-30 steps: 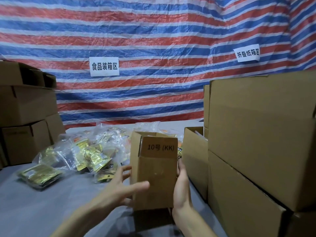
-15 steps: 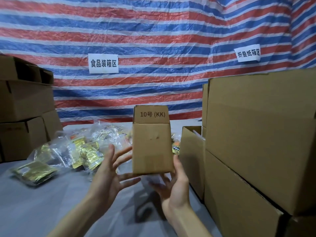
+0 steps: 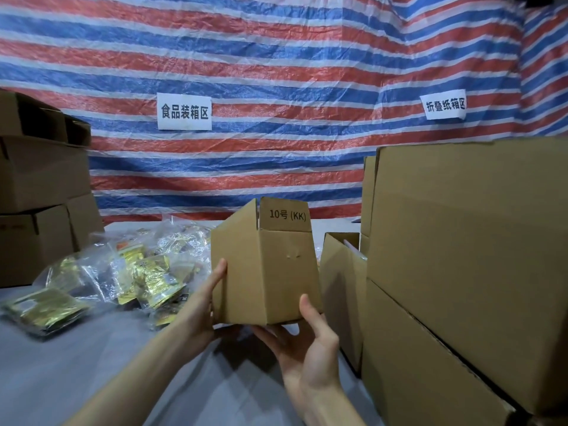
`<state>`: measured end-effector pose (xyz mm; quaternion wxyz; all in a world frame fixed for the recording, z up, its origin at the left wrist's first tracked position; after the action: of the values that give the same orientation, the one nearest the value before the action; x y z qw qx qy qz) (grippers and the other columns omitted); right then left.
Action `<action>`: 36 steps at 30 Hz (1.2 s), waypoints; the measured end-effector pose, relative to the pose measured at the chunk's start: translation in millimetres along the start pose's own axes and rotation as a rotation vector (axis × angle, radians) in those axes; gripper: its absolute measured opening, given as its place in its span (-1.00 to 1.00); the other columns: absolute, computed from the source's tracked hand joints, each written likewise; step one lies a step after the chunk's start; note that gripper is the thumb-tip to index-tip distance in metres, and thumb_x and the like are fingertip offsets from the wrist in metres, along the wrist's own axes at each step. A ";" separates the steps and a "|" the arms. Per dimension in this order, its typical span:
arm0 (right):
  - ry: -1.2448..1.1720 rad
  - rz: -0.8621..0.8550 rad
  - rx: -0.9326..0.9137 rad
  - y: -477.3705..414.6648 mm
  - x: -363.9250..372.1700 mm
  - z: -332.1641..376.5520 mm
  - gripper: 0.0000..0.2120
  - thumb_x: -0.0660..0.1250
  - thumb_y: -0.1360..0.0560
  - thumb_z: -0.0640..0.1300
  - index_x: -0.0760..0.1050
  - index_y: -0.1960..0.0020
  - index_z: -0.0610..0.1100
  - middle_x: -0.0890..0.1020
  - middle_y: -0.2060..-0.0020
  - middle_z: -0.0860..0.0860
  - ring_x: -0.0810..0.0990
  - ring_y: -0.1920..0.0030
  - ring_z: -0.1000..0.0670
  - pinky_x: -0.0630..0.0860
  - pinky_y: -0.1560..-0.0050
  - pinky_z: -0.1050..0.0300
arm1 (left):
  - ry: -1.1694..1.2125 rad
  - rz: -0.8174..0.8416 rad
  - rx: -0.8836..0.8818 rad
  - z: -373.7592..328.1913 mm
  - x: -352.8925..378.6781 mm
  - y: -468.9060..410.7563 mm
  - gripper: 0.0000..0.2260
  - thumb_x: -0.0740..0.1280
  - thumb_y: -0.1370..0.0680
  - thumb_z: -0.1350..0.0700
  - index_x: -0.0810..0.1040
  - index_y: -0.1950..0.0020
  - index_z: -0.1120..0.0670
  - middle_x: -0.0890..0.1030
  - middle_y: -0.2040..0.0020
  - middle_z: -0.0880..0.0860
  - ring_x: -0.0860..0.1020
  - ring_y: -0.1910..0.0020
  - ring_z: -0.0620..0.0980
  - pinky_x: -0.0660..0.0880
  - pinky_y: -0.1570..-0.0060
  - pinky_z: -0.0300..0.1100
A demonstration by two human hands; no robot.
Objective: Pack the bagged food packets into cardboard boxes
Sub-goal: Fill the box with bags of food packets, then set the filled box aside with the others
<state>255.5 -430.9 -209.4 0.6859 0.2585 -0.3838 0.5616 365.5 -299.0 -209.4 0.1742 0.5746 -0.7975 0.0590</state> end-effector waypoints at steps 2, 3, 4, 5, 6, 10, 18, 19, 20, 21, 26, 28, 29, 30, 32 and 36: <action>-0.018 0.021 0.032 0.0 1.7 0.1 -0.41 0.48 -0.31 0.02 0.54 -0.32 -0.10 0.69 -0.13 -0.22 0.66 -0.10 -0.37 0.64 -0.03 -0.26 | 0.063 0.013 0.042 -4.0 -1.8 -10.5 -0.41 0.44 -0.31 -0.33 0.57 -0.24 -0.07 0.74 -0.05 0.14 0.73 0.02 0.17 0.65 0.10 0.19; -0.027 0.034 0.035 0.2 2.0 1.2 -0.40 0.46 -0.33 0.03 0.53 -0.34 -0.10 0.68 -0.15 -0.23 0.66 -0.12 -0.37 0.63 -0.02 -0.25 | 0.093 0.031 0.049 -5.5 -2.2 -14.5 -0.46 0.44 -0.32 -0.31 0.58 -0.20 -0.06 0.75 0.03 0.14 0.74 0.10 0.16 0.66 0.17 0.20; -0.034 0.049 0.035 0.1 2.7 2.5 -0.40 0.46 -0.34 0.03 0.53 -0.35 -0.10 0.67 -0.17 -0.23 0.65 -0.13 -0.36 0.63 -0.01 -0.23 | 0.120 0.055 0.046 -6.8 -1.8 -17.3 -0.49 0.44 -0.34 -0.28 0.58 -0.18 -0.02 0.75 0.09 0.15 0.74 0.16 0.15 0.66 0.24 0.18; -0.038 0.064 0.031 -0.3 3.7 4.0 -0.40 0.47 -0.34 0.02 0.53 -0.36 -0.10 0.67 -0.17 -0.23 0.66 -0.14 -0.35 0.63 0.00 -0.21 | 0.141 0.075 0.040 -8.6 -1.9 -20.5 -0.49 0.42 -0.35 -0.26 0.59 -0.17 0.02 0.75 0.13 0.17 0.74 0.19 0.15 0.66 0.28 0.15; -0.039 0.076 0.026 -0.8 4.9 4.7 -0.40 0.51 -0.34 -0.01 0.54 -0.36 -0.08 0.67 -0.17 -0.22 0.66 -0.13 -0.33 0.63 0.01 -0.20 | 0.159 0.096 0.040 -10.7 -1.6 -23.8 -0.48 0.41 -0.36 -0.24 0.60 -0.17 0.06 0.74 0.13 0.17 0.74 0.21 0.14 0.66 0.31 0.10; -0.028 0.075 -0.034 -4.4 7.6 4.9 -0.35 0.58 -0.28 0.12 0.56 -0.34 0.04 0.67 -0.20 -0.14 0.66 -0.17 -0.25 0.63 -0.05 -0.20 | 0.210 0.171 0.108 -23.9 5.8 -37.3 -0.56 0.35 -0.37 -0.24 0.73 -0.04 0.05 0.74 0.08 0.14 0.73 0.18 0.09 0.67 0.29 -0.01; 0.247 -0.163 -0.056 -15.7 -19.8 5.6 -0.65 0.26 -0.55 0.07 0.63 -0.03 -0.20 0.73 0.03 -0.13 0.68 0.23 -0.09 0.50 0.23 0.04 | 0.133 0.242 0.273 -73.4 42.8 -68.7 -0.16 0.63 -0.10 -0.33 0.58 -0.27 0.02 0.75 0.03 0.02 0.73 0.13 -0.02 0.66 0.10 -0.05; 0.310 -0.156 -0.062 -16.0 -19.4 4.4 -0.70 0.21 -0.61 -0.01 0.62 0.02 -0.21 0.72 0.11 -0.12 0.64 0.31 -0.06 0.45 0.29 0.09 | 0.115 0.268 0.273 -78.6 50.3 -73.2 -0.07 0.68 0.07 -0.33 0.59 -0.22 0.01 0.75 0.03 0.01 0.73 0.13 -0.03 0.66 0.10 -0.06; 0.374 -0.148 -0.064 -16.4 -18.1 2.2 -0.71 0.19 -0.64 -0.09 0.60 0.07 -0.22 0.70 0.20 -0.11 0.60 0.38 -0.04 0.42 0.35 0.13 | 0.108 0.299 0.272 -83.6 58.5 -78.3 -0.03 0.69 0.16 -0.33 0.61 -0.18 0.01 0.75 0.03 0.01 0.73 0.12 -0.02 0.67 0.12 -0.07; 0.440 -0.134 -0.069 -16.7 -16.5 -0.4 -0.73 0.19 -0.65 -0.15 0.58 0.10 -0.24 0.67 0.27 -0.10 0.56 0.43 -0.03 0.38 0.41 0.17 | 0.107 0.324 0.270 -88.4 66.4 -83.7 -0.03 0.69 0.19 -0.33 0.62 -0.15 0.00 0.75 0.03 0.02 0.73 0.12 -0.02 0.67 0.15 -0.07; 0.730 0.011 -0.125 -16.1 1.5 -17.5 -0.81 0.33 -0.42 -0.07 0.57 0.25 -0.20 0.63 0.38 -0.08 0.45 0.53 -0.02 0.28 0.52 0.31 | 0.104 0.379 0.292 -113.8 105.2 -106.8 -0.09 0.68 0.10 -0.34 0.61 -0.16 0.02 0.75 0.03 0.03 0.72 0.08 -0.02 0.66 0.05 -0.08; 0.741 0.011 -0.124 -16.0 2.5 -19.1 -0.76 0.29 -0.37 -0.04 0.58 0.22 -0.22 0.63 0.38 -0.08 0.43 0.53 -0.03 0.28 0.51 0.32 | 0.096 0.402 0.293 -120.9 121.0 -112.7 -0.15 0.66 -0.01 -0.34 0.60 -0.18 0.03 0.75 0.01 0.03 0.71 0.06 -0.02 0.63 -0.04 -0.07; 0.742 0.004 -0.126 -16.3 2.6 -17.8 -0.76 0.29 -0.36 -0.03 0.58 0.20 -0.22 0.63 0.38 -0.07 0.44 0.53 -0.02 0.27 0.51 0.32 | 0.097 0.411 0.293 -123.6 128.0 -116.0 -0.13 0.67 0.03 -0.33 0.60 -0.18 0.03 0.74 0.01 0.03 0.71 0.05 -0.02 0.62 -0.07 -0.05; 0.745 -0.006 -0.129 -17.1 1.3 -15.6 -0.76 0.29 -0.36 -0.04 0.58 0.18 -0.22 0.63 0.38 -0.06 0.45 0.53 -0.01 0.26 0.52 0.32 | 0.102 0.426 0.291 -124.4 135.7 -120.2 -0.09 0.69 0.09 -0.32 0.61 -0.17 0.02 0.74 0.00 0.03 0.71 0.04 -0.02 0.60 -0.09 -0.05; 0.742 -0.015 -0.128 -18.1 0.9 -13.6 -0.77 0.30 -0.35 -0.05 0.59 0.16 -0.21 0.62 0.40 -0.05 0.47 0.53 0.00 0.24 0.53 0.32 | 0.100 0.461 0.295 -126.5 148.9 -123.9 -0.05 0.69 0.16 -0.32 0.62 -0.15 0.02 0.74 0.00 0.03 0.71 0.05 -0.02 0.62 -0.04 -0.06; 0.754 -0.004 -0.124 -17.4 0.8 -16.7 -0.83 0.32 -0.35 -0.08 0.60 0.18 -0.16 0.61 0.40 -0.05 0.47 0.53 0.00 0.28 0.52 0.29 | 0.085 0.510 0.261 -118.4 171.3 -130.2 -0.04 0.69 0.19 -0.32 0.62 -0.13 0.03 0.75 0.03 0.03 0.72 0.08 -0.03 0.62 0.00 -0.09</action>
<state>276.4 -421.4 -216.9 0.7945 -0.0073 -0.1374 0.5915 464.6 -460.9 -53.6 0.1116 0.3700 -0.8939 0.2271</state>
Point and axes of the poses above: each hand's wrist, its own y-axis away from the middle knuckle, its own x-axis out of the palm, z = x × y, the point moved 8 cm from there along -y, towards the middle knuckle
